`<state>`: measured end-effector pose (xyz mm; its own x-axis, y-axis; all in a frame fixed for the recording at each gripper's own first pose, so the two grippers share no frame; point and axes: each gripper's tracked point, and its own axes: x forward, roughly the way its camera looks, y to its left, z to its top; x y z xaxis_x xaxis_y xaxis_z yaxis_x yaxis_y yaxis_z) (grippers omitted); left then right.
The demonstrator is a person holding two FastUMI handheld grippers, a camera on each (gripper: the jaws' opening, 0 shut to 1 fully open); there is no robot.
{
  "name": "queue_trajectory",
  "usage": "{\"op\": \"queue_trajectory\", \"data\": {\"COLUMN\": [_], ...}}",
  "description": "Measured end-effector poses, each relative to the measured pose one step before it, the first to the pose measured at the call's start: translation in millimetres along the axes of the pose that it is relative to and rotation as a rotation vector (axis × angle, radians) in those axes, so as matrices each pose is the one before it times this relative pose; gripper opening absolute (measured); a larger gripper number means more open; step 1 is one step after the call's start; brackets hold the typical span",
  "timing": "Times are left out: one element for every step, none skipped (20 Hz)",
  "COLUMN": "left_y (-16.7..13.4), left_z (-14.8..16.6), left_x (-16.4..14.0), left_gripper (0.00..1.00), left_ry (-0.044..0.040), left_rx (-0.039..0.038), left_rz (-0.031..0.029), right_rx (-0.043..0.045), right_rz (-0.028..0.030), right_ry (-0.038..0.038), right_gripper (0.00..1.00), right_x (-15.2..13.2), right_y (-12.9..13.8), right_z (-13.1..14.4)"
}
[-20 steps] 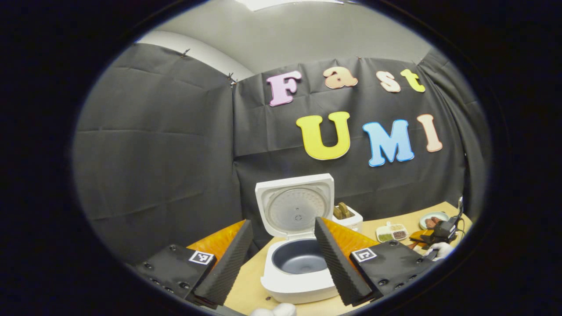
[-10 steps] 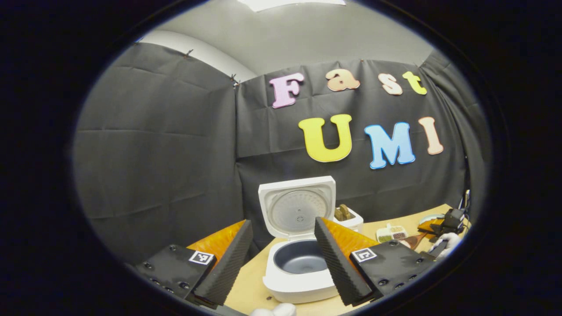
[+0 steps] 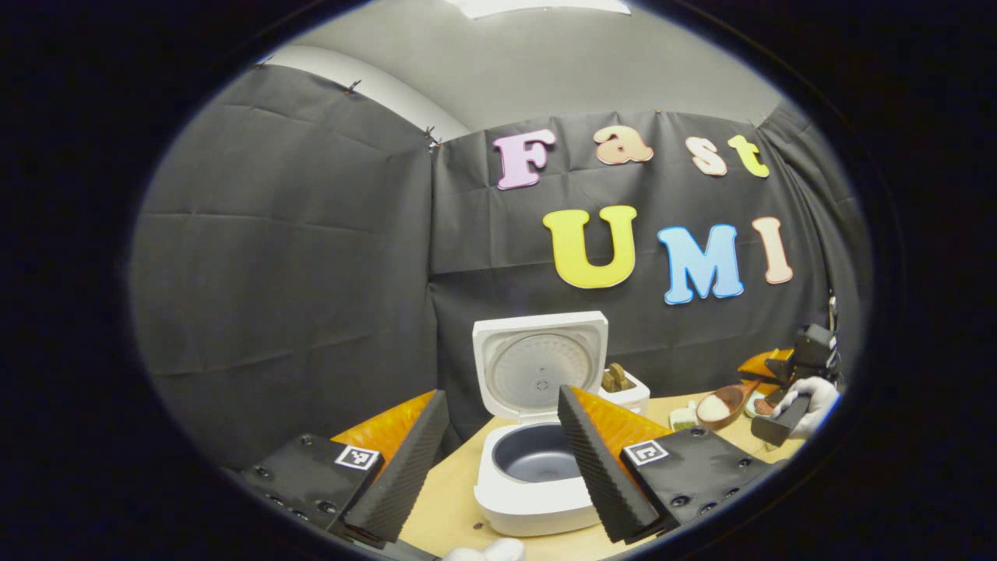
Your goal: Close the left gripper, press the button to open the rice cooker; take a wooden spoon from the chopstick holder with the right hand, scoop a spoonful of rice and pour it into the rice cooker, then put the wooden spoon back into the chopstick holder.
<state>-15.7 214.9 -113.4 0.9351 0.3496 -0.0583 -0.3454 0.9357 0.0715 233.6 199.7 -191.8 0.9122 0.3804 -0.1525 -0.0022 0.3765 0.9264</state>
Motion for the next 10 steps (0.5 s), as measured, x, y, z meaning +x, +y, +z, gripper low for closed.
{"op": "queue_trajectory", "data": {"left_y": [4.27, 4.59, 2.51, 2.81, 3.39, 4.69, 2.57, 2.5, 2.76, 4.38], "left_z": [0.01, -1.97, -1.26, -3.24, -1.09, -0.02, 0.02, -1.73, -1.46, -1.83], "left_x": [-1.29, -1.17, -1.47, -0.95, -1.1, -1.33, -0.64, -1.22, -0.37, -0.09], "left_gripper": [1.0, 1.0, 1.0, 1.0, 1.0, 0.98, 1.0, 1.0, 1.0, 1.0], "left_ry": [0.00127, -0.00134, 0.0028, 0.00196, 0.00034, -0.00165, 0.00237, 0.00195, 0.00346, 0.00432], "left_rx": [-0.00256, 0.00056, -0.00002, 0.0022, 0.00368, 0.00137, -0.00256, -0.00503, -0.00372, -0.00142], "left_rz": [0.00778, 0.00692, 0.00506, 0.00635, 0.00812, 0.01022, 0.00611, 0.00648, 0.00851, 0.00797], "right_rx": [0.00429, 0.00699, -0.00093, 0.00426, -0.00142, -0.00035, -0.00957, -0.01388, -0.01256, -0.01048], "right_rz": [0.00851, 0.01475, 0.00992, 0.01395, 0.00584, 0.01337, 0.00819, -0.00042, 0.00775, -0.00142], "right_ry": [0.00946, 0.0089, 0.02083, 0.01861, 0.02047, 0.02176, 0.02094, 0.02249, 0.01817, 0.02099], "right_gripper": [0.15, 0.15, 0.15, 0.15, 0.15, 0.15, 0.15, 0.15, 0.15, 0.15], "right_x": [4.14, 3.26, 4.66, 3.7, 5.58, 6.85, 5.76, 5.81, 7.8, 6.54], "right_y": [13.78, 13.1, 12.44, 11.4, 8.87, 9.93, 6.62, 4.08, 4.54, 3.84], "right_z": [-9.53, -9.24, -13.86, -13.97, -14.79, -15.79, -15.64, -17.04, -15.02, -15.55]}}
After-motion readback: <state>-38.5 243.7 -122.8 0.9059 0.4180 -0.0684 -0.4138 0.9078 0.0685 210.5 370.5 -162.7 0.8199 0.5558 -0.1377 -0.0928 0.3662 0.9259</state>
